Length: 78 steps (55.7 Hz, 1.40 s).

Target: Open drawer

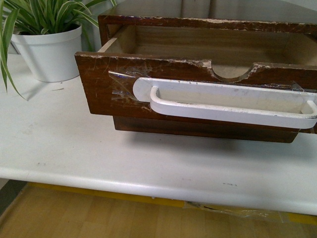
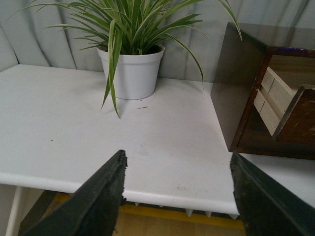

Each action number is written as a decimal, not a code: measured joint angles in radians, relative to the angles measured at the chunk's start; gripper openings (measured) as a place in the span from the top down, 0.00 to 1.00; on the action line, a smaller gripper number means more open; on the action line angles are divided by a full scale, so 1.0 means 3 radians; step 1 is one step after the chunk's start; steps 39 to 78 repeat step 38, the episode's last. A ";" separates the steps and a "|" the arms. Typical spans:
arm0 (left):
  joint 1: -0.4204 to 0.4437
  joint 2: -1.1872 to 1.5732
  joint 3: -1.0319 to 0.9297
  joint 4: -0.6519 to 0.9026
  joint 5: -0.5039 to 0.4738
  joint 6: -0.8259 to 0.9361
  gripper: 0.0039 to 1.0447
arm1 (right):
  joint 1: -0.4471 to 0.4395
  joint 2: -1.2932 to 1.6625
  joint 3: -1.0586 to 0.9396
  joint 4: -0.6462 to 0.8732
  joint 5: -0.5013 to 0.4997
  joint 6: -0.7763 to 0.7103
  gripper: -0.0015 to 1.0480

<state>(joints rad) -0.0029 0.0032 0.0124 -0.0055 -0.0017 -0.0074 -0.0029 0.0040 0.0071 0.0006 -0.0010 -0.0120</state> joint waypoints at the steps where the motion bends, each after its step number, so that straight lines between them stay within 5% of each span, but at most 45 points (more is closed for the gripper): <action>1: 0.0000 0.0000 0.0000 0.0000 0.0000 0.0000 0.21 | 0.0000 0.0000 0.0000 0.0000 -0.0001 0.0000 0.24; 8: 0.0000 0.0000 0.0000 0.0000 0.0000 0.0006 0.04 | 0.0000 0.0000 0.0000 0.0000 0.0000 0.0008 0.07; 78: 0.0000 0.0000 0.0000 0.0000 0.0000 0.0006 0.06 | 0.0000 0.0000 0.0000 0.0000 0.0000 0.0006 0.09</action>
